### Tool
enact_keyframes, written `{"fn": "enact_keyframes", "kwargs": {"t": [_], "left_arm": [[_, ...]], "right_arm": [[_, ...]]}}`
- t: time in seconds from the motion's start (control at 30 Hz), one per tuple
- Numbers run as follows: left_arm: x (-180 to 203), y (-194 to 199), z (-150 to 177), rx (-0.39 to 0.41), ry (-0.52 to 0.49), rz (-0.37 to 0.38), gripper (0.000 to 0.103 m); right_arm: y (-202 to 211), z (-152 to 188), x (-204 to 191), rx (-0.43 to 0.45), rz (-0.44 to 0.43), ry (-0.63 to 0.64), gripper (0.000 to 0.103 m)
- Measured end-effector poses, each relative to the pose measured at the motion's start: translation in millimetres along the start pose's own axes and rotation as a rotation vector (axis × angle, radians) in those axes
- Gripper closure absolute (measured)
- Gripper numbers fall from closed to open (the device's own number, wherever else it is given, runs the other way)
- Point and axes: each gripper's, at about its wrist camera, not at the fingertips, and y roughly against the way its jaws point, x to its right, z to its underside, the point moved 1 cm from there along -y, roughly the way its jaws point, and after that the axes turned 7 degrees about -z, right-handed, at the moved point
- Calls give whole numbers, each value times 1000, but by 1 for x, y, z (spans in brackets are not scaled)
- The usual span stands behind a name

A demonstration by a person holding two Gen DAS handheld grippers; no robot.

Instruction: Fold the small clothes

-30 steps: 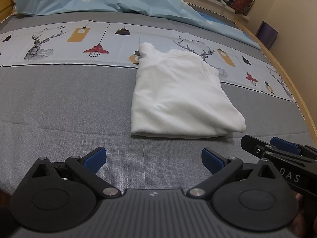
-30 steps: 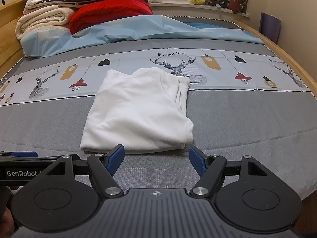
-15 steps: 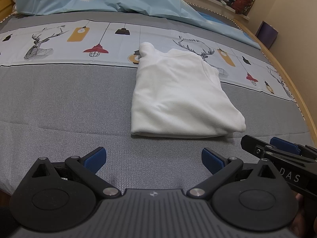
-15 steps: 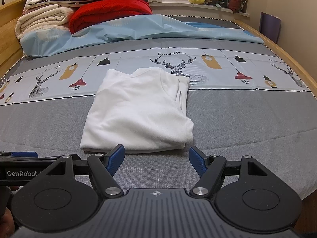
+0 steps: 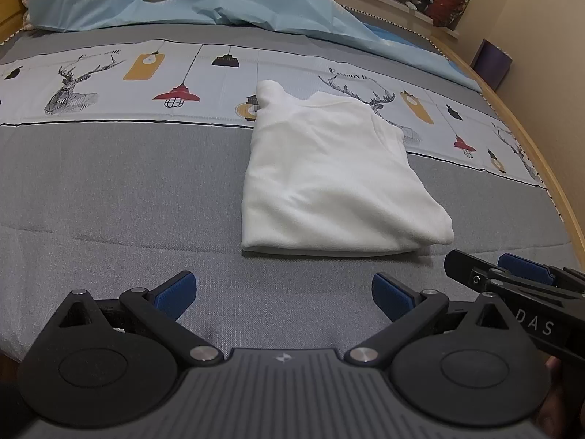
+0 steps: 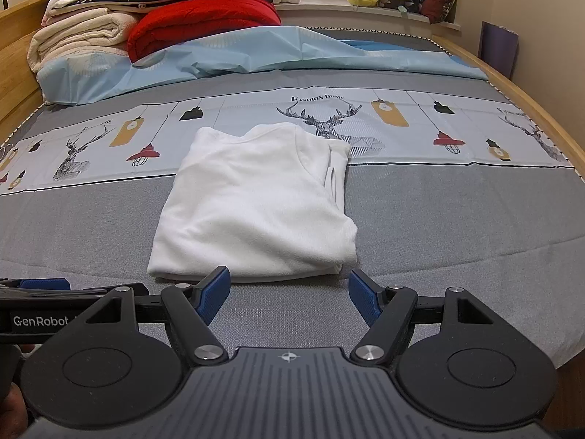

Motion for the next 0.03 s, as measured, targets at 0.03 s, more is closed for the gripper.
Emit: {"fn": "enact_keyframes", "kwargs": {"t": [0.03], "left_arm": [[0,0,0,-1,-1,0,1]], "right_arm": [[0,1,0,0,0,0,30]]}}
